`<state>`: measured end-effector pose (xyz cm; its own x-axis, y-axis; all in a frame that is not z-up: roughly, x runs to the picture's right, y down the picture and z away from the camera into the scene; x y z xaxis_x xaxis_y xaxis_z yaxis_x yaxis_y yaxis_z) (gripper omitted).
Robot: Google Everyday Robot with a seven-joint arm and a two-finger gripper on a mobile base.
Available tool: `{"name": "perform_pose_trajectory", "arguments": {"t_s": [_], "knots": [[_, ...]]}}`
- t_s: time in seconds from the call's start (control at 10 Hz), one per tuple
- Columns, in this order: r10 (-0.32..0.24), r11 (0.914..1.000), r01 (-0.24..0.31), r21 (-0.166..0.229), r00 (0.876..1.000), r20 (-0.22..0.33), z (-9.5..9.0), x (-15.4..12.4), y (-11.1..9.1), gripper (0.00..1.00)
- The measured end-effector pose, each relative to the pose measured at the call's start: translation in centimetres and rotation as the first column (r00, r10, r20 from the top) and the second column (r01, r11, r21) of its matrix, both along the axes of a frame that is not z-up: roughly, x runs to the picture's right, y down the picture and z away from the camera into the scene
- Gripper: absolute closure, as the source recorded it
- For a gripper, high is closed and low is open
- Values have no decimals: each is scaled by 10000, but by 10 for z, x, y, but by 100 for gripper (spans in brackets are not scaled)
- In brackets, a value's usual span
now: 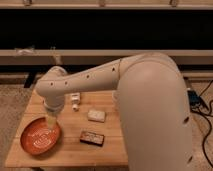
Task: Push the eraser across the table
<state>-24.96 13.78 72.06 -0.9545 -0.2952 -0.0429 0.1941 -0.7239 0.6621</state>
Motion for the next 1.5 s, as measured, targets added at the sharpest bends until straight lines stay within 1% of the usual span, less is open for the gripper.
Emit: {"name": "perform_pose_trajectory", "arguments": {"t_s": [0.7,0.8,1.1,1.4,1.5], "knots": [[-16,10000,16,-2,10000,7,0,0,0,20],[-154,9999,154,-52,9999,-31,3,3,4,20],[-379,9987,368,-344,9988,-306,9,22,32,20],[-562,9964,526,-660,9969,-549,13,28,56,20],[-544,9958,494,-766,9965,-640,16,32,63,25]]}}
